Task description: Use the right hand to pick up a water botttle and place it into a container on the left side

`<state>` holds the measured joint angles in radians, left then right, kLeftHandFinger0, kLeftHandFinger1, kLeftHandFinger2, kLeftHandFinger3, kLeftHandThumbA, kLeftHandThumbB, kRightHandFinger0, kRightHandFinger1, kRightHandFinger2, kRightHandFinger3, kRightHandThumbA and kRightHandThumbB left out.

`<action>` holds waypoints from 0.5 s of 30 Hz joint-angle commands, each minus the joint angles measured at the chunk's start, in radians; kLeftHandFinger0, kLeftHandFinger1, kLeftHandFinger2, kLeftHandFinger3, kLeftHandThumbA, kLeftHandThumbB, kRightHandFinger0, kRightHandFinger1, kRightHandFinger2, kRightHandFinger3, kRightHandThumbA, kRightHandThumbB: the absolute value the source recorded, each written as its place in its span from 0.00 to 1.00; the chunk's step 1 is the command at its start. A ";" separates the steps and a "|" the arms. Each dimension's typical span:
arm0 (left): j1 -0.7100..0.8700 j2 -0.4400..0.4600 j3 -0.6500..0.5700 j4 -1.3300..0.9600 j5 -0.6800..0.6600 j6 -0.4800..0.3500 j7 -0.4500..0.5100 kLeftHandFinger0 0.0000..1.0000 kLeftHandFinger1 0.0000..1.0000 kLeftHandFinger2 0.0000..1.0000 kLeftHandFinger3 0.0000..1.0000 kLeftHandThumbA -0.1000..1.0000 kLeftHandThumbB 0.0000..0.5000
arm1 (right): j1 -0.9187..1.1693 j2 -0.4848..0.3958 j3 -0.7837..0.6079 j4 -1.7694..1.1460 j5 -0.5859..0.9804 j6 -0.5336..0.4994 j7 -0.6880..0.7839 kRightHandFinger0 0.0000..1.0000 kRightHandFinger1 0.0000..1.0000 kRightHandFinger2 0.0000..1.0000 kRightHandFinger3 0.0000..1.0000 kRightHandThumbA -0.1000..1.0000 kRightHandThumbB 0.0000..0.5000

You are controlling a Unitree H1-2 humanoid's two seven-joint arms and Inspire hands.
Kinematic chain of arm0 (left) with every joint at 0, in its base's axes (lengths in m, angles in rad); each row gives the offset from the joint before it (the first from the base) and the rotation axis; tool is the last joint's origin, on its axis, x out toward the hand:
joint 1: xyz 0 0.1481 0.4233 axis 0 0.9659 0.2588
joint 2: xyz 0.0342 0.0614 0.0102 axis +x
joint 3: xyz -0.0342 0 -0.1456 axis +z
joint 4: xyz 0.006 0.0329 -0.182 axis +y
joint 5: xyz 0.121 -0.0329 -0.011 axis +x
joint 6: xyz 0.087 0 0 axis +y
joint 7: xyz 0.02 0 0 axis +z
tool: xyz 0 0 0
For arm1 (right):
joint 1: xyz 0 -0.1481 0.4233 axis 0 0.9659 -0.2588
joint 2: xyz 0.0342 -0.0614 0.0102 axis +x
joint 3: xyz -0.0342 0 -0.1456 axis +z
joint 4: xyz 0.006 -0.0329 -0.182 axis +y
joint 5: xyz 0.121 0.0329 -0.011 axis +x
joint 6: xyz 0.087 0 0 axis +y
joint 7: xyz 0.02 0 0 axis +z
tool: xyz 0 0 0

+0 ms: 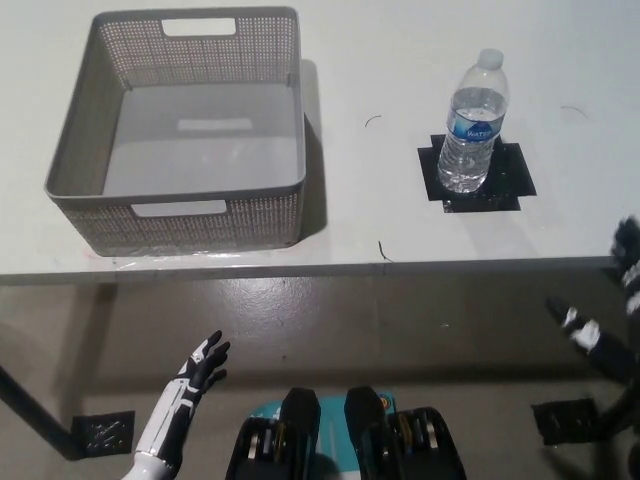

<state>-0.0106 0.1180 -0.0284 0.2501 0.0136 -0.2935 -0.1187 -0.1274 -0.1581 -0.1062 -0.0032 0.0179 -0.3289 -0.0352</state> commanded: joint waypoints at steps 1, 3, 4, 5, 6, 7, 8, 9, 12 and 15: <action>-0.002 0.007 0.008 -0.012 -0.002 -0.042 0.008 1.00 1.00 1.00 1.00 1.00 0.68 | -0.145 -0.046 -0.021 -0.021 0.013 0.116 0.008 1.00 1.00 1.00 1.00 1.00 0.80; 0.000 0.007 0.009 -0.016 0.001 -0.038 0.011 1.00 1.00 1.00 1.00 1.00 0.68 | -0.193 -0.061 -0.018 -0.008 0.013 0.168 0.017 1.00 1.00 1.00 1.00 1.00 0.82; -0.001 0.007 0.010 -0.016 0.002 -0.038 0.012 1.00 1.00 1.00 1.00 1.00 0.68 | -0.219 -0.064 -0.017 0.006 0.017 0.185 0.020 1.00 1.00 1.00 1.00 1.00 0.84; 0.001 0.007 0.009 -0.018 0.005 -0.037 0.013 1.00 1.00 1.00 1.00 1.00 0.68 | -0.252 -0.067 -0.017 0.028 0.021 0.202 0.020 1.00 1.00 1.00 1.00 1.00 0.87; 0.002 0.007 0.009 -0.019 0.007 -0.036 0.014 1.00 1.00 1.00 1.00 1.00 0.68 | -0.263 -0.068 -0.016 0.035 0.022 0.209 0.021 1.00 1.00 1.00 1.00 1.00 0.88; 0.003 0.007 0.008 -0.020 0.006 -0.034 0.013 1.00 1.00 1.00 1.00 1.00 0.68 | -0.304 -0.075 -0.013 0.076 0.017 0.213 0.024 1.00 1.00 1.00 1.00 1.00 0.89; 0.003 0.008 0.008 -0.020 0.005 -0.033 0.013 1.00 1.00 1.00 1.00 1.00 0.69 | -0.326 -0.077 -0.012 0.102 0.018 0.210 0.027 1.00 1.00 1.00 1.00 1.00 0.89; 0.002 0.007 0.009 -0.021 0.004 -0.034 0.013 1.00 1.00 1.00 1.00 1.00 0.69 | -0.350 -0.077 -0.013 0.127 0.026 0.219 0.031 1.00 1.00 1.00 1.00 1.00 0.92; 0.001 0.009 0.009 -0.021 -0.002 -0.033 0.009 1.00 1.00 1.00 1.00 1.00 0.69 | -0.421 -0.085 -0.004 0.210 0.007 0.233 0.036 1.00 1.00 1.00 1.00 1.00 0.93; 0.005 0.007 0.009 -0.024 0.001 -0.028 0.012 1.00 1.00 1.00 1.00 1.00 0.71 | -0.483 -0.085 0.003 0.303 0.002 0.239 0.039 1.00 1.00 1.00 1.00 1.00 0.92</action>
<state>-0.0074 0.1177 -0.0280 0.2507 0.0138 -0.2955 -0.1163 -0.5246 -0.2226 -0.1101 0.2469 0.0195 -0.1268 -0.0143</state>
